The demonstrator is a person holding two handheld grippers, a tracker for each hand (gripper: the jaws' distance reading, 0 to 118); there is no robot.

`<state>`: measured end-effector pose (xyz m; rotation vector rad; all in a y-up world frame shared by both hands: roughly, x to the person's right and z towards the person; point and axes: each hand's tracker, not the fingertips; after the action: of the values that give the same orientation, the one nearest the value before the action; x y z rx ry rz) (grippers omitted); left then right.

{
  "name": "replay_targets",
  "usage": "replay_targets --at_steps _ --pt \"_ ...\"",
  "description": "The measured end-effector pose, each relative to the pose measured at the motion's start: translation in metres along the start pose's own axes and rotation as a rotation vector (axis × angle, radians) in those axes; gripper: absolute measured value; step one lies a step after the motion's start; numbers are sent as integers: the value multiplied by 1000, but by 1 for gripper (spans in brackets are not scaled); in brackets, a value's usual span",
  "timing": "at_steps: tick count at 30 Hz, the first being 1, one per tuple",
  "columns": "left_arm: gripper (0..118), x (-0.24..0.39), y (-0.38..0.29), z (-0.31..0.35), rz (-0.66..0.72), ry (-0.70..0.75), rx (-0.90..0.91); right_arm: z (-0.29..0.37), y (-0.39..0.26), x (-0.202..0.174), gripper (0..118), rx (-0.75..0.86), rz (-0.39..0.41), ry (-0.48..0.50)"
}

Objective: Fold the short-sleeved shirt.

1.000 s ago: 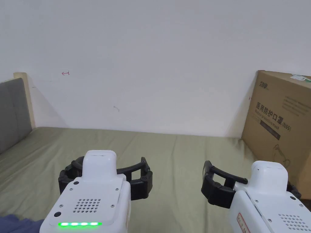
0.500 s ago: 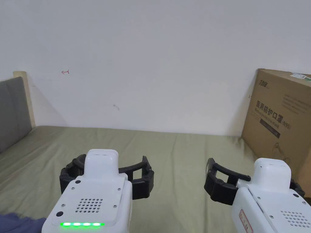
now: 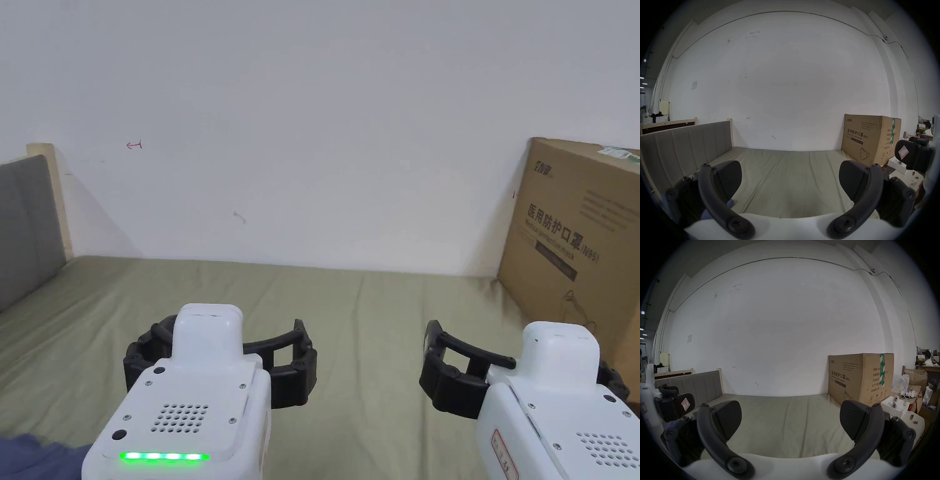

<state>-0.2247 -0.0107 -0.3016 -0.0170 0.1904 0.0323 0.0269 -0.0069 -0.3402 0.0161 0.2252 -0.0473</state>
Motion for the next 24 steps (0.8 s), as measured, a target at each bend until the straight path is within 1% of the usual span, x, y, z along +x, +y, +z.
replay_targets --at_steps 6,9,20,21,22,23,24 --pt "118 3 2 -1 -33 0 5 0 -1 -2 118 17 25 -12" --pt "118 3 2 -1 -29 -17 3 -1 -1 -1 118 8 30 -13" --pt "118 9 3 -3 -51 -33 -3 -3 0 4 118 9 -6 -24" --pt "116 9 3 -2 -61 -34 -6 -4 0 4 118 4 -7 -24" --pt "111 9 3 0 -72 -34 -2 -5 1 4 118 -8 -1 -30" --pt "96 9 3 1 -75 -29 -2 -5 1 3 115 -12 4 -25" --pt "70 9 3 2 -74 -22 -10 -3 0 4 108 -1 5 4"
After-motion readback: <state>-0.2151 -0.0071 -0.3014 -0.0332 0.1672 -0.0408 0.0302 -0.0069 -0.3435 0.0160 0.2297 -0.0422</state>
